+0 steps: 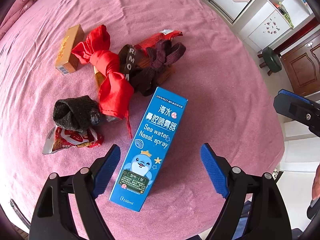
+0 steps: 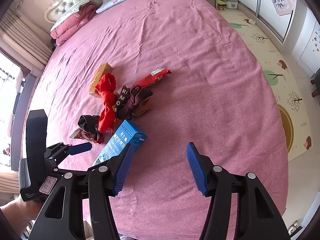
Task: Collect trash
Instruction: 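Close the left tool on the blue nasal spray box, then close the right tool on the black sock while the left tool holds the blue box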
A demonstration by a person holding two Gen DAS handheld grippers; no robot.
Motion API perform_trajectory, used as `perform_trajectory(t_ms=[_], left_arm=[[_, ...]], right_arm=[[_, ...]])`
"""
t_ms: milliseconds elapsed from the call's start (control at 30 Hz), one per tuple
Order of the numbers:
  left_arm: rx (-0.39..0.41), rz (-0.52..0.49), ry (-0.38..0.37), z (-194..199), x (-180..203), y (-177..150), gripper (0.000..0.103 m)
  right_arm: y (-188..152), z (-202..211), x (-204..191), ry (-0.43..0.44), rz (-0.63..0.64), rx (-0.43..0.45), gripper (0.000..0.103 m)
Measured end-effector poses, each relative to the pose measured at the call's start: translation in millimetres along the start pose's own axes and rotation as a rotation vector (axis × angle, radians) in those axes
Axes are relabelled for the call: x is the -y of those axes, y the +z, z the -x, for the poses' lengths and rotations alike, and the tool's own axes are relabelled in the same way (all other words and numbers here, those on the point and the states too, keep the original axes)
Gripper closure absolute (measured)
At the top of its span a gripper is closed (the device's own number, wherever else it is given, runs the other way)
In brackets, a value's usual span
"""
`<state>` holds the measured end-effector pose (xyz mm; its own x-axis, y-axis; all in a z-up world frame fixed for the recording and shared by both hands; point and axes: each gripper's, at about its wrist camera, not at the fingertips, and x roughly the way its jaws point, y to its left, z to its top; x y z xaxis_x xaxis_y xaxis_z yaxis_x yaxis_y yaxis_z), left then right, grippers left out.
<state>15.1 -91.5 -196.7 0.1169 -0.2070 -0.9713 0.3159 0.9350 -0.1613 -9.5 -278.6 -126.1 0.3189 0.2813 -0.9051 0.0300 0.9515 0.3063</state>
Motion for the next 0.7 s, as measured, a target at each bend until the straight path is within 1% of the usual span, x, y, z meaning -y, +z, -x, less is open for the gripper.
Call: perform_trajectory(t_ms=[333, 400, 433, 467, 500, 567, 700], left_arm=[[-0.051, -0.029, -0.013, -44.2, -9.0, 0.3, 0.021], [-0.064, -0.031, -0.015, -53.4, -10.2, -1.3, 0.028], [-0.071, -0.032, -0.017, -56.8, -10.2, -2.4, 0.039], [-0.084, -0.034, -0.008, -61.0, -9.8, -3.5, 0.048], [-0.094, -0.034, -0.011, -63.5, -9.6, -5.3, 0.049], [-0.08, -0.014, -0.037, -61.0, -12.7, -7.8, 0.051], [-0.055, 0.066, -0.091, -48.0, -30.0, -17.3, 0.052]], right_arm=[[-8.3, -16.6, -4.7, -0.03, -0.038, -0.009, 0.048], [-8.3, -18.8, -6.7, -0.033, -0.039, -0.011, 0.048], [-8.0, -19.6, -8.3, -0.033, -0.038, -0.012, 0.048], [-7.9, -20.5, -10.2, -0.032, -0.035, -0.012, 0.048], [-7.7, -21.3, -12.8, -0.032, -0.03, -0.013, 0.048], [-6.5, -23.1, -18.9, -0.028, -0.017, -0.017, 0.048], [-2.3, -28.2, -36.7, -0.008, 0.021, -0.027, 0.048]])
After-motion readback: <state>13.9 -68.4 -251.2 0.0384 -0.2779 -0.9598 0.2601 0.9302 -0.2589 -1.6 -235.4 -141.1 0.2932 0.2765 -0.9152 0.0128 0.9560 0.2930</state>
